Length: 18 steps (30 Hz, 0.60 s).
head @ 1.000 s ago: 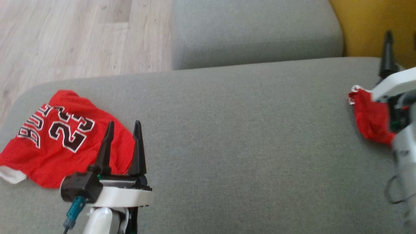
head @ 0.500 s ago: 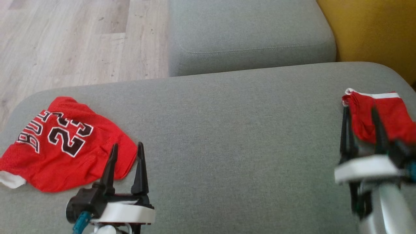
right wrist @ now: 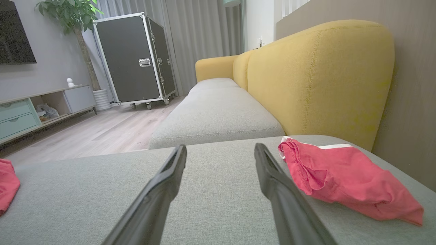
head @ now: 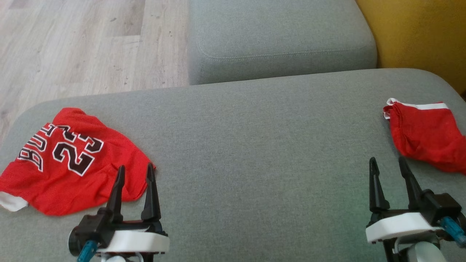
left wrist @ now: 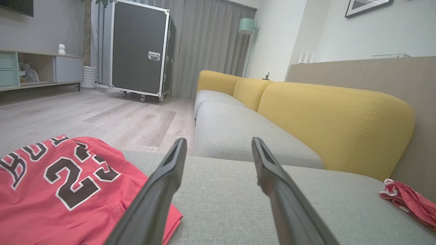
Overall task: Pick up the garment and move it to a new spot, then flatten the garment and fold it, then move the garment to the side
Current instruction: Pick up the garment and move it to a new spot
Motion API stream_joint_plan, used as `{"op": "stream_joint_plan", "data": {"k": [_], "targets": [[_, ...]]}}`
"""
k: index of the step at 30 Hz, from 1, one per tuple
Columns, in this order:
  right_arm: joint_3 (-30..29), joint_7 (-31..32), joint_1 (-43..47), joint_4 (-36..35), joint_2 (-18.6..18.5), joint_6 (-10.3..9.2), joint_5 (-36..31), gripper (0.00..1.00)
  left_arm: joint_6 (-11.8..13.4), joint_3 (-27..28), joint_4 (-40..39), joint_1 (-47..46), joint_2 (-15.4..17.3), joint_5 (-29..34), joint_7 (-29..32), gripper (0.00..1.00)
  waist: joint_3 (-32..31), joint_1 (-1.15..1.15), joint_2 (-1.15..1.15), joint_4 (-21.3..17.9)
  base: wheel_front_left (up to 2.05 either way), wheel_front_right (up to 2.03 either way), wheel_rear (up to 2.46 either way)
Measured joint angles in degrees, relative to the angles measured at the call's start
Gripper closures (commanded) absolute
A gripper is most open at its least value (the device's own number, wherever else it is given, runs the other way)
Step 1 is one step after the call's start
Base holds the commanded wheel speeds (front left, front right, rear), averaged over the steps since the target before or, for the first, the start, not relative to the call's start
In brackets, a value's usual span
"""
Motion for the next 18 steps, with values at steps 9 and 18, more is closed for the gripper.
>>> {"op": "stream_joint_plan", "data": {"k": [9, 18], "targets": [[0.00, 0.00, -0.02, -0.42, 0.00, 0.00, 0.48, 0.00, 0.08, -0.36, -0.07, -0.04, 0.00, -0.60, 0.00, 0.00, 0.15, 0.00, 0.00, 0.21, 0.00, 0.00, 0.00], [0.79, 0.00, 0.21, -0.47, -0.01, 0.00, 2.27, 0.00, 0.00, -0.81, 2.10, -0.05, -0.01, -0.33, 0.00, 0.00, -0.56, 0.00, 0.00, 3.06, 0.00, 0.00, 0.00]]}}
